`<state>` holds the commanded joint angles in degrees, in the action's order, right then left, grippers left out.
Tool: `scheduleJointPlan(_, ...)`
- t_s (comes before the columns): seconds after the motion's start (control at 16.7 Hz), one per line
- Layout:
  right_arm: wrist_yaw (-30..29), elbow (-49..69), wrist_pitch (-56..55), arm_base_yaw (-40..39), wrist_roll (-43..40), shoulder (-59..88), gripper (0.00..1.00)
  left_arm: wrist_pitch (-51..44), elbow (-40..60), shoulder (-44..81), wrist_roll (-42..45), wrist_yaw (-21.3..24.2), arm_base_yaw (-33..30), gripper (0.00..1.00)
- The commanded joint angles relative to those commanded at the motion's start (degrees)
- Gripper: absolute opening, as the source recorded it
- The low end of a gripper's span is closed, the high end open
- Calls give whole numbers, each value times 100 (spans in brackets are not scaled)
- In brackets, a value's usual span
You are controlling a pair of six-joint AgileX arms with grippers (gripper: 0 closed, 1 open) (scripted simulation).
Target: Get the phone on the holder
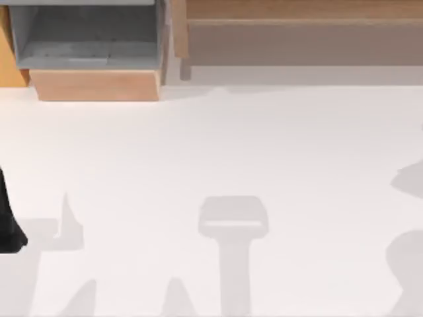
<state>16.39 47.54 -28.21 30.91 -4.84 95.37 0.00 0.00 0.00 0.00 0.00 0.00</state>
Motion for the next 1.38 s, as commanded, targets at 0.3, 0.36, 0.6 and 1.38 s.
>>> scheduleJointPlan(0.3,-57,73,-98,-58,-39,207,0,0,0,0,0,0,0,100)
scheduleJointPlan(0.36,-57,73,-98,-58,-39,207,0,0,0,0,0,0,0,100)
scheduleJointPlan(0.6,-57,73,-98,-58,-39,207,30,0,0,0,0,0,0,100)
scheduleJointPlan(1.38,-57,73,-98,-58,-39,207,100,0,0,0,0,0,0,100)
